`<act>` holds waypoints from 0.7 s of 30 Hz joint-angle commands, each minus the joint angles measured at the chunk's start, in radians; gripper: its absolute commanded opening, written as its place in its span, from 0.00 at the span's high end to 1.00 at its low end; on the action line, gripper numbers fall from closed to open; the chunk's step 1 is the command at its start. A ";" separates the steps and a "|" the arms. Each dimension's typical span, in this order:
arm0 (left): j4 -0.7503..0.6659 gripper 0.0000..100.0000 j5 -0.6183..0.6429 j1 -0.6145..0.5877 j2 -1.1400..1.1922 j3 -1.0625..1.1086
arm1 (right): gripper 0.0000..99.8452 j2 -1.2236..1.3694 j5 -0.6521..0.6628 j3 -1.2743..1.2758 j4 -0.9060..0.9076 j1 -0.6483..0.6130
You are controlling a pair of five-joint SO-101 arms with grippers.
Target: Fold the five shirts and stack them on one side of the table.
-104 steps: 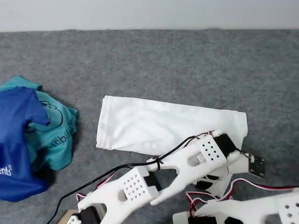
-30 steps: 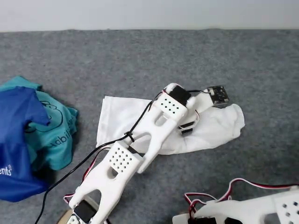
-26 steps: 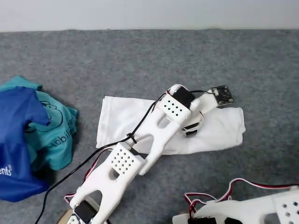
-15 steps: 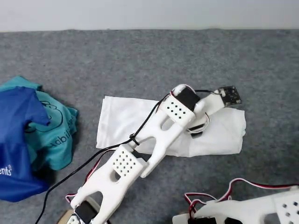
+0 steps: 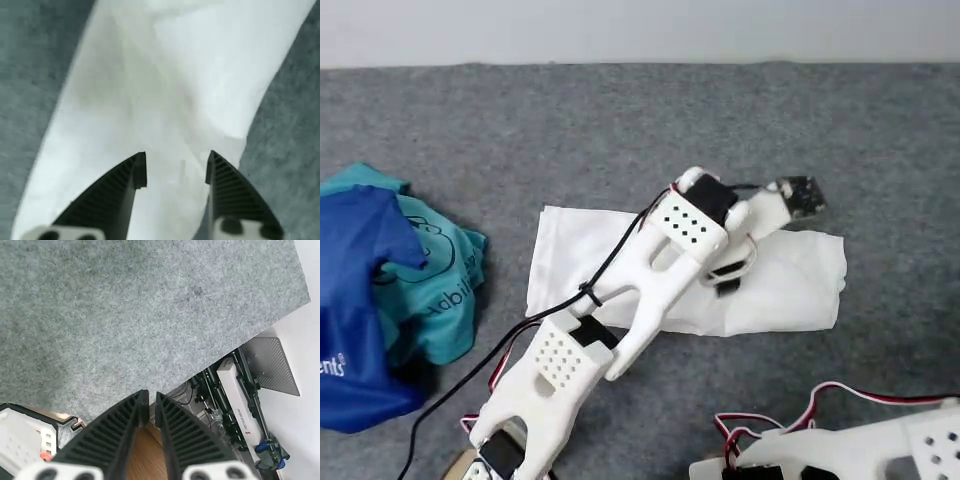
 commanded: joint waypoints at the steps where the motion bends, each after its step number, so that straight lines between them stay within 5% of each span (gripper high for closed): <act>1: -0.015 0.80 0.003 -0.009 -0.025 0.079 | 0.96 -0.012 0.008 -0.044 0.031 -0.002; 10: -0.107 0.80 0.005 -0.025 0.098 0.073 | 0.96 -0.010 0.008 -0.044 0.031 -0.004; 21: 0.025 0.80 0.029 -0.041 0.055 -0.199 | 0.96 -0.010 0.008 -0.044 0.010 0.001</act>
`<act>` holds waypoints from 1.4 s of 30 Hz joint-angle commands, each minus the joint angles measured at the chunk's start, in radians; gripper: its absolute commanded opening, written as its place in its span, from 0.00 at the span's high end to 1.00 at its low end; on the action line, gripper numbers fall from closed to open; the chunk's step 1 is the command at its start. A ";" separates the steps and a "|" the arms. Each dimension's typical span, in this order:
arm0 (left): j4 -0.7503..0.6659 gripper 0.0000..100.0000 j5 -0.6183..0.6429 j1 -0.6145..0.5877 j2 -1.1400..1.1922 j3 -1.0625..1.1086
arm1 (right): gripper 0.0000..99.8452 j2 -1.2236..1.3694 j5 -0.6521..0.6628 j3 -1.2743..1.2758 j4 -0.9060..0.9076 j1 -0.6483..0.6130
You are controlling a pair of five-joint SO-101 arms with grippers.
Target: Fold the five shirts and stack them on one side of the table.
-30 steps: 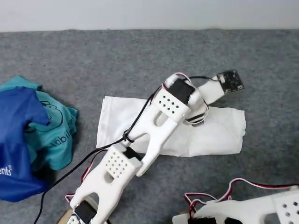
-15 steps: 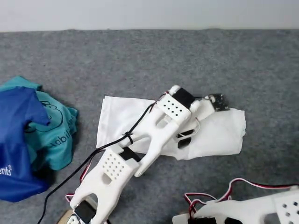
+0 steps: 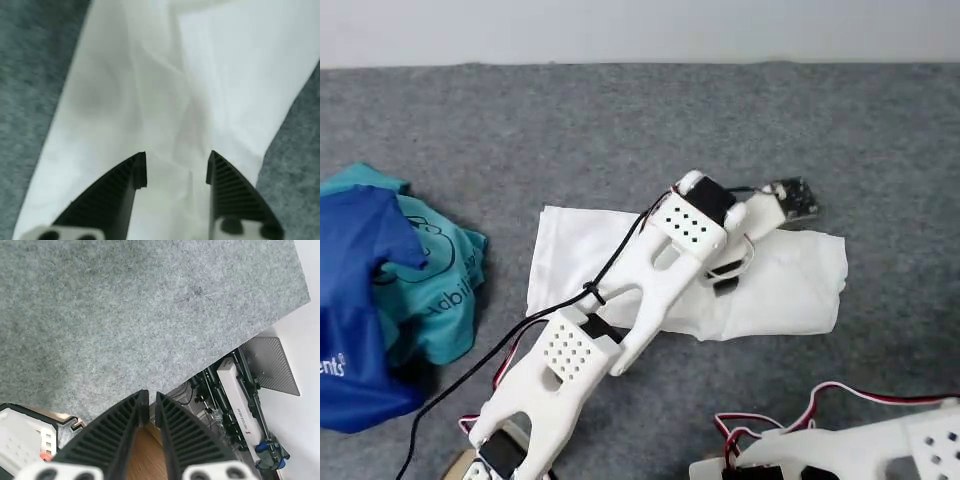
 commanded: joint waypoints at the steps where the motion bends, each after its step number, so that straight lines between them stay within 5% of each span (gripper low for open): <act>1: 0.034 0.80 0.012 -0.021 -0.068 -0.058 | 0.96 -0.010 0.008 -0.044 0.010 0.001; 9: 0.034 0.80 0.040 -0.135 -0.144 -0.044 | 0.96 -0.010 0.008 -0.044 0.012 0.001; 17: 0.034 0.83 0.218 -0.437 -0.276 0.193 | 0.96 -0.010 0.008 -0.044 0.012 0.001; 26: 0.028 0.72 0.272 -0.736 -0.368 0.429 | 0.96 -0.010 0.008 -0.044 0.012 -0.007; 33: -0.040 0.72 0.204 -0.822 -0.244 0.435 | 0.96 -0.010 0.008 -0.044 0.021 0.001; 42: -0.043 0.72 0.180 -0.776 -0.137 0.433 | 0.96 -0.012 0.006 -0.044 0.022 0.001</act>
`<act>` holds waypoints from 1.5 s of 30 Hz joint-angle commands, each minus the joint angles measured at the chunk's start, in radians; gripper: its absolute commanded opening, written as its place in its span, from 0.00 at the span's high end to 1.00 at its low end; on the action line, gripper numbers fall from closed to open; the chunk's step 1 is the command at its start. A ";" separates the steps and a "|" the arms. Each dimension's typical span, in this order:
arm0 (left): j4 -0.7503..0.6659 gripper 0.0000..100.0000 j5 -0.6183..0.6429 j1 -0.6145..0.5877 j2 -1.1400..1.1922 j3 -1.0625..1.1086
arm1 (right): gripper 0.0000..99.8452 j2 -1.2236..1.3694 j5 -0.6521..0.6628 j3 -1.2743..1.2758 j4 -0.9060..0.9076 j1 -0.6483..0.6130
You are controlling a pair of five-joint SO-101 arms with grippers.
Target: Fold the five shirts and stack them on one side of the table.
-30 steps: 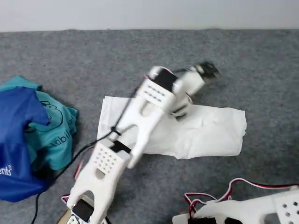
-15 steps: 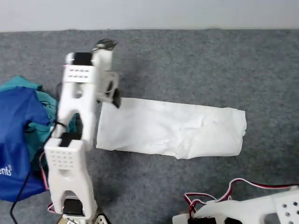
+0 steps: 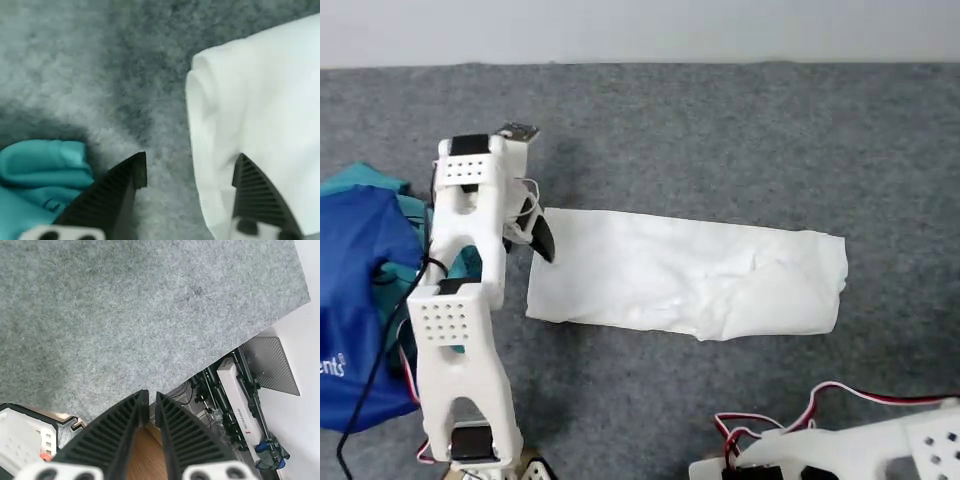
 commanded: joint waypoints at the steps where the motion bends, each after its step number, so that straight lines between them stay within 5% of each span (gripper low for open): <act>1: -0.023 0.72 -0.009 0.018 -0.011 -0.002 | 0.96 -0.012 0.005 -0.044 0.022 0.002; 8: -0.028 0.74 -0.005 0.020 0.061 -0.035 | 0.96 -0.030 0.005 -0.044 0.022 0.002; 20: 0.034 0.99 -0.011 0.126 0.170 -0.117 | 0.96 -0.096 0.006 -0.038 0.013 0.001; 38: 0.060 0.99 -0.095 0.006 -0.063 -0.148 | 0.96 -0.093 0.006 -0.038 0.021 0.001; 45: 0.060 0.99 -0.110 0.161 -0.230 -0.022 | 0.96 -0.087 0.006 -0.037 0.021 -0.001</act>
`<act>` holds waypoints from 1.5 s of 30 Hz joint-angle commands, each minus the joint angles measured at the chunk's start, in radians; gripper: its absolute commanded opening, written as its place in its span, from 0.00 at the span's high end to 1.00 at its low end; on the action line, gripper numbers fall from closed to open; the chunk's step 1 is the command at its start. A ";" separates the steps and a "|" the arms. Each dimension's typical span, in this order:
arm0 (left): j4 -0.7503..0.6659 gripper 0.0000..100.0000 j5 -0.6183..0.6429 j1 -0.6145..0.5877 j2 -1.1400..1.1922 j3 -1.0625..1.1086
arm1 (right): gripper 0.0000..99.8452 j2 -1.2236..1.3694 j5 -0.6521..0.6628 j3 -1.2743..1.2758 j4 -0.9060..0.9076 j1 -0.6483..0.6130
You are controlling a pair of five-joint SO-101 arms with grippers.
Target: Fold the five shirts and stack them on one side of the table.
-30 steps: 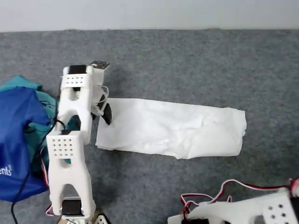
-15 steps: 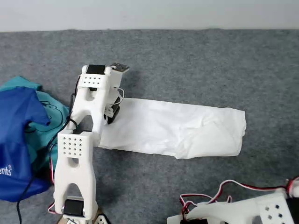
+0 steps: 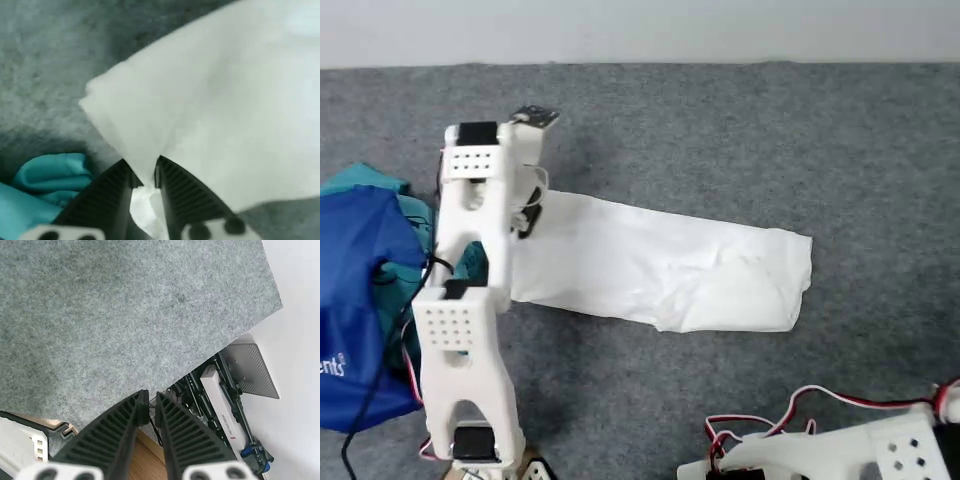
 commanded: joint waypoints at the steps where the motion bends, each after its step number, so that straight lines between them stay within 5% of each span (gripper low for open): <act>1: 0.023 0.99 -0.012 0.126 -0.164 0.048 | 0.96 0.012 0.006 -0.037 0.021 -0.001; 8: 0.023 0.99 0.034 0.434 -0.385 0.188 | 0.96 0.012 0.006 -0.037 0.022 0.001; 16: 0.020 0.99 0.087 0.635 -0.471 0.131 | 0.96 0.002 0.006 0.025 0.022 0.019; 32: -0.143 0.99 0.195 0.824 -0.341 0.016 | 0.96 0.002 0.006 0.026 0.021 0.035; 45: -0.106 0.98 0.259 0.859 -0.002 -0.418 | 0.96 0.002 0.006 0.026 0.022 0.035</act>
